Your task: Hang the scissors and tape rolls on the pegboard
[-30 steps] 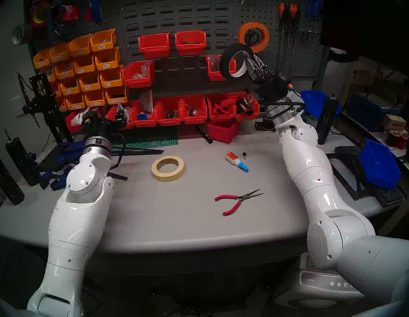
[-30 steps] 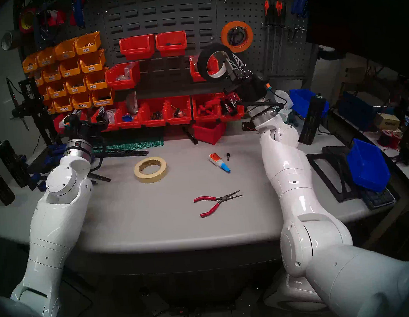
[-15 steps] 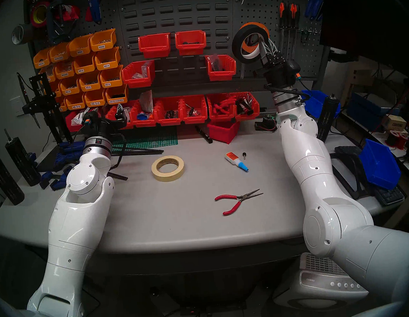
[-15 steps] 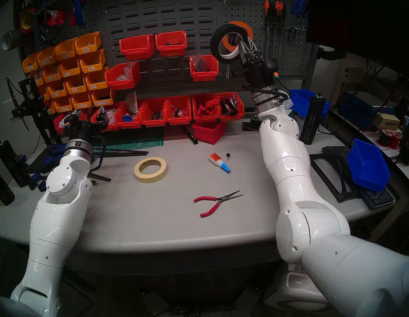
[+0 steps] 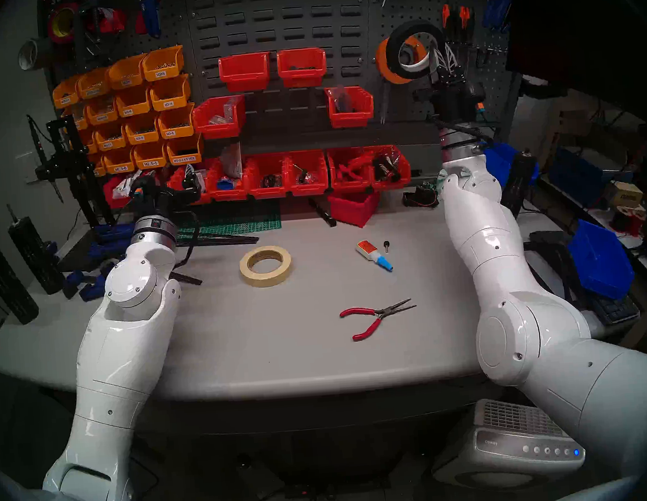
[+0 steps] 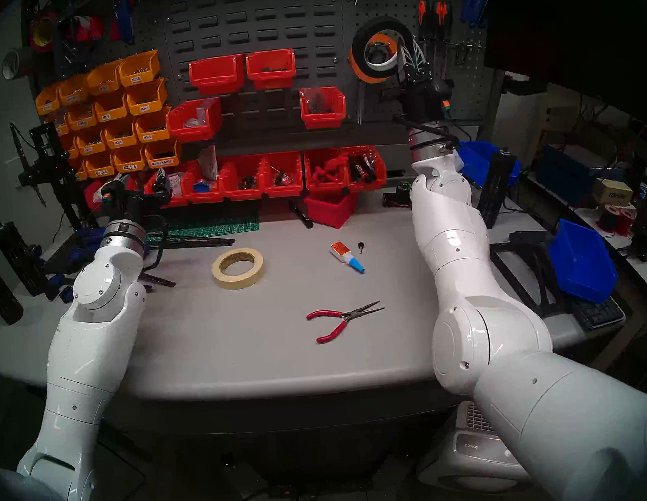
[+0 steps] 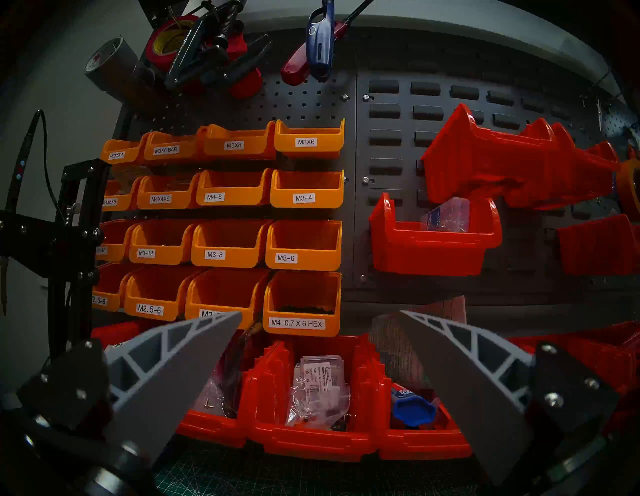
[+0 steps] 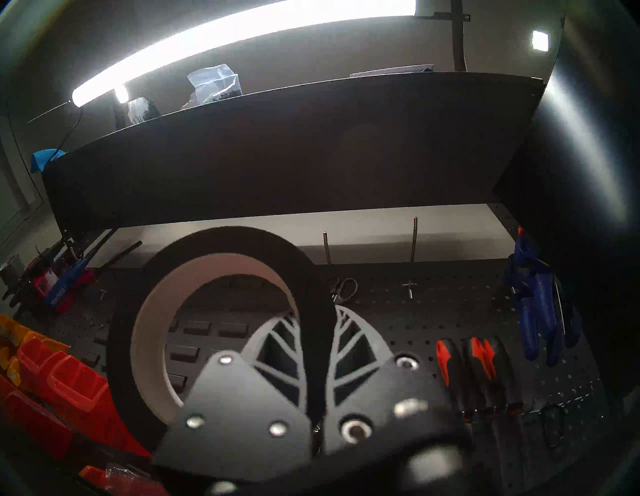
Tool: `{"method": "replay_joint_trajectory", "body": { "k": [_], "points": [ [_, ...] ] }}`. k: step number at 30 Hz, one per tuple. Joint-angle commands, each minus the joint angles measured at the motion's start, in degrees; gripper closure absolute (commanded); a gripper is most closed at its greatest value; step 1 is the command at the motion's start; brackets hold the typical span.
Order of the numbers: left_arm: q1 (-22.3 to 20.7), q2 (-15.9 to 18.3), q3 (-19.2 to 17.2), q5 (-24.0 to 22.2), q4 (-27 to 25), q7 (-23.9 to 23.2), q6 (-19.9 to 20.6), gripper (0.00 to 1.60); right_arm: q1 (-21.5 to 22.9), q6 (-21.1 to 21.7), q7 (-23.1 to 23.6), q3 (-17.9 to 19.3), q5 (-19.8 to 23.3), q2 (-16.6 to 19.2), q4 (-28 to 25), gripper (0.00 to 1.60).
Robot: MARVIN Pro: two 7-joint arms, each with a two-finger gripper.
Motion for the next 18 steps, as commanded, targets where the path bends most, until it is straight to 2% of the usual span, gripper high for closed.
{"method": "replay_joint_trajectory", "body": {
  "k": [1, 5, 10, 18],
  "points": [
    [-2.0, 0.11, -0.51, 0.02, -1.72, -0.09, -0.84, 0.0, 6.14, -3.12, -4.22, 0.83, -3.46, -0.5, 1.79, 1.6],
    [-2.0, 0.1, -0.51, 0.02, -1.72, -0.09, -0.85, 0.0, 6.48, -3.07, -6.83, 1.13, -5.68, -0.71, 2.45, 1.6],
    [-2.01, 0.1, -0.51, 0.02, -1.73, -0.09, -0.86, 0.0, 8.54, -2.61, -9.83, 1.77, -8.26, -1.27, 5.71, 1.6],
    [-2.01, 0.09, -0.51, 0.02, -1.73, -0.09, -0.87, 0.0, 10.36, -2.13, -12.5, 1.72, -11.15, -1.52, 8.45, 1.6]
  ]
}}
